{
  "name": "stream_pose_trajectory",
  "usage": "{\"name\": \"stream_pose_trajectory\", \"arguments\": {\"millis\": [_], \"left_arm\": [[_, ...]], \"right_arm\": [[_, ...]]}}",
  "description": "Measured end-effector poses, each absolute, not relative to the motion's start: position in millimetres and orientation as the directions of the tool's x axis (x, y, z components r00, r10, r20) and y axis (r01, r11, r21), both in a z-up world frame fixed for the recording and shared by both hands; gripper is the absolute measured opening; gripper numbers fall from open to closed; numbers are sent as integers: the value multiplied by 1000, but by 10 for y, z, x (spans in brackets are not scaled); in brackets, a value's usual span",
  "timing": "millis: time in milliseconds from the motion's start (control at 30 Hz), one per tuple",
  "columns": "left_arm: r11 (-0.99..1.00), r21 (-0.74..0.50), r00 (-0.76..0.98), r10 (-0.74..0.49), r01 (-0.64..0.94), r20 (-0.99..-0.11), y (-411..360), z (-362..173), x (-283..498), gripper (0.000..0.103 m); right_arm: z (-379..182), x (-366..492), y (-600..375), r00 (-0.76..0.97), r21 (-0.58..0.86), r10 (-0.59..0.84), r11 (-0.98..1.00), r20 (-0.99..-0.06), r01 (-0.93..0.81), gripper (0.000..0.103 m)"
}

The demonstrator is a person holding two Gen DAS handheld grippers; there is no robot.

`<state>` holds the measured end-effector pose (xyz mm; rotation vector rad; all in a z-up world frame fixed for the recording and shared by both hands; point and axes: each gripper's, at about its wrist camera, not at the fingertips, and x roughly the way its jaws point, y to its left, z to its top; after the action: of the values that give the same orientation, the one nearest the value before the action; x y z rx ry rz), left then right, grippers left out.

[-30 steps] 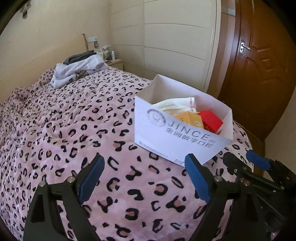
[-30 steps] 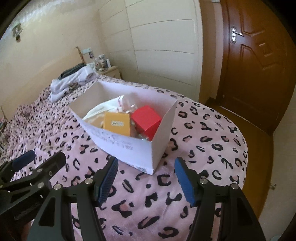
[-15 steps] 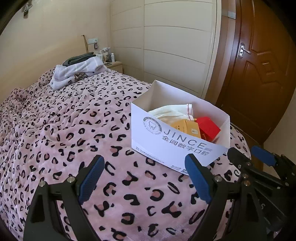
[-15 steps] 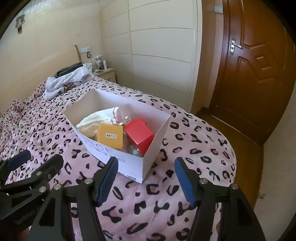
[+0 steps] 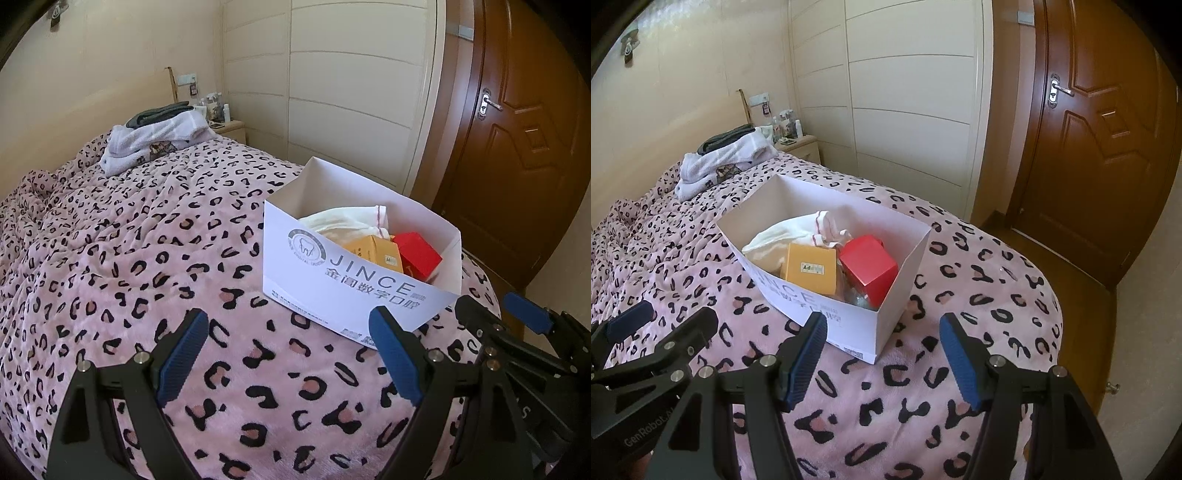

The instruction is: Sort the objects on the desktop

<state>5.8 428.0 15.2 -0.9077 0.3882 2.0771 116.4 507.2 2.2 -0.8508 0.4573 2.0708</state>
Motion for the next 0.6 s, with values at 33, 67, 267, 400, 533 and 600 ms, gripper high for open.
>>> {"name": "stream_pose_trajectory", "arguments": {"millis": [33, 67, 267, 400, 533, 600], "left_arm": [[-619, -43, -404, 563, -784, -721, 4280, 148, 53, 90], [-619, -45, -404, 563, -784, -721, 4280, 146, 50, 90], [-621, -42, -405, 559, -782, -723, 4294, 138, 49, 90], [-623, -51, -397, 557, -781, -729, 4293, 125, 34, 90], [-624, -61, -390, 559, -779, -732, 4287, 126, 25, 90], [-623, -59, -391, 560, -780, -731, 4274, 122, 16, 90]], "right_arm": [[21, 1162, 5075, -426, 20, 560, -589, -710, -808, 65], [20, 1160, 5077, -426, 22, 559, -588, -711, -808, 65], [15, 1123, 5117, -426, 21, 556, -591, -713, -806, 65], [7, 1125, 5111, -427, 22, 554, -592, -714, -805, 65], [9, 1119, 5107, -428, 23, 553, -593, -714, -805, 65], [12, 1128, 5100, -429, 23, 555, -593, -713, -805, 65]]}}
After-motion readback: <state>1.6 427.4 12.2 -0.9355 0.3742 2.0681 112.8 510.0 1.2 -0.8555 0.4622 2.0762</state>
